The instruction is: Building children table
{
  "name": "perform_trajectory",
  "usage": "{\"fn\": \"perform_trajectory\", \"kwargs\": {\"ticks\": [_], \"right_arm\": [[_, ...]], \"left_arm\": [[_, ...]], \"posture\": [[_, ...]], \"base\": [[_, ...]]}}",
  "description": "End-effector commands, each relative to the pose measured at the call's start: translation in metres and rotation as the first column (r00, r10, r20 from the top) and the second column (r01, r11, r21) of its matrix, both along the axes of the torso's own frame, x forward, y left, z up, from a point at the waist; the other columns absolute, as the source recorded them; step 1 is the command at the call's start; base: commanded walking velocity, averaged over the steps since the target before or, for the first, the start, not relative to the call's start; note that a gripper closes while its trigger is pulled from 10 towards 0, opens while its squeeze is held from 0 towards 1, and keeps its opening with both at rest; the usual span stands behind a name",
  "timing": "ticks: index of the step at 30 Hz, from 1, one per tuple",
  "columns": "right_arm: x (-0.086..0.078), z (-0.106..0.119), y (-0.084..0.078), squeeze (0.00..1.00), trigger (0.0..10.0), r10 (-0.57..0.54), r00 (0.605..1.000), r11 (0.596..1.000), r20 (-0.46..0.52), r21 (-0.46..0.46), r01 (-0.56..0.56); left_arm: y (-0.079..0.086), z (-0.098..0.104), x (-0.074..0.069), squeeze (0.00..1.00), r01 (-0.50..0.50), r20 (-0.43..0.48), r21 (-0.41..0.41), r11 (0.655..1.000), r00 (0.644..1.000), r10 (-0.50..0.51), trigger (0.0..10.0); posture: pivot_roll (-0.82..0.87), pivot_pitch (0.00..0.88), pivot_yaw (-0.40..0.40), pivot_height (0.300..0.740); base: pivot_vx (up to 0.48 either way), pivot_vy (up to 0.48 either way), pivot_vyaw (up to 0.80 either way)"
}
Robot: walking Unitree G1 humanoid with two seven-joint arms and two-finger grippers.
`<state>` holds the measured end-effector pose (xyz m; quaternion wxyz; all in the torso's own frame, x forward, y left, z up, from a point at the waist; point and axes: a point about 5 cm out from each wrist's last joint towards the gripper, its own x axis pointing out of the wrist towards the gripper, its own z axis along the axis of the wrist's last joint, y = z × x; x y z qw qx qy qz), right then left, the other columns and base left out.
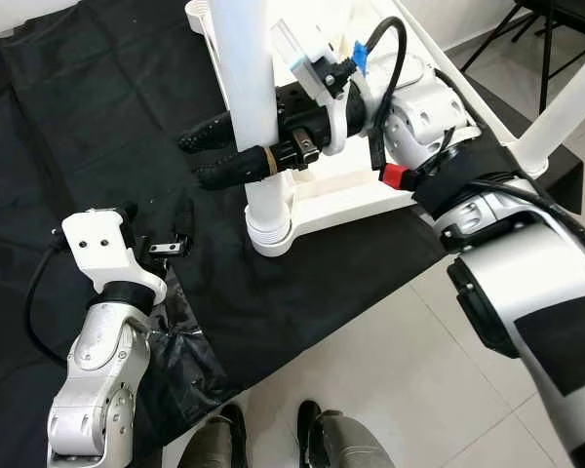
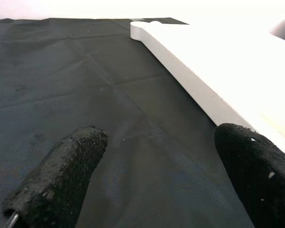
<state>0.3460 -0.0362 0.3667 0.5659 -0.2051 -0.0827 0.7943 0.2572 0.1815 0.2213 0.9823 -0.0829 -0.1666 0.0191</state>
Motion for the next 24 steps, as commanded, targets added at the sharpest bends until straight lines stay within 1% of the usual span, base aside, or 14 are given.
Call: {"fn": "perform_trajectory", "kwargs": {"ticks": [1, 14, 20, 24], "right_arm": [[0.012, -0.043, -0.014, 0.0, 10.0, -0.095, 0.992, 0.98, -0.086, -0.183, 0.078], [0.011, -0.043, -0.017, 0.0, 10.0, -0.091, 0.992, 0.98, -0.083, -0.185, 0.074], [0.01, -0.038, -0.025, 0.0, 10.0, -0.091, 0.992, 0.982, -0.082, -0.172, 0.076], [0.009, -0.036, -0.026, 0.0, 10.0, -0.09, 0.993, 0.983, -0.08, -0.169, 0.076]], "left_arm": [[0.001, -0.005, -0.002, 0.0, -0.009, -0.026, -0.003, 1.0, 1.0, 0.009, 10.0], [0.0, -0.004, -0.001, 0.0, -0.003, -0.022, -0.002, 1.0, 1.0, 0.003, 10.0], [-0.001, -0.004, 0.0, 0.0, 0.001, -0.022, -0.002, 1.0, 1.0, -0.001, 10.0], [-0.001, -0.004, 0.0, 0.0, 0.002, -0.021, -0.003, 1.0, 1.0, -0.002, 10.0]], "posture": [[-0.02, 0.346, -0.064, 0.74], [-0.02, 0.341, -0.058, 0.74], [-0.01, 0.336, -0.055, 0.74], [-0.01, 0.332, -0.052, 0.74]], "base": [[0.0, 0.0, 0.0], [0.0, 0.0, 0.0], [0.0, 0.0, 0.0], [0.0, 0.0, 0.0]]}}
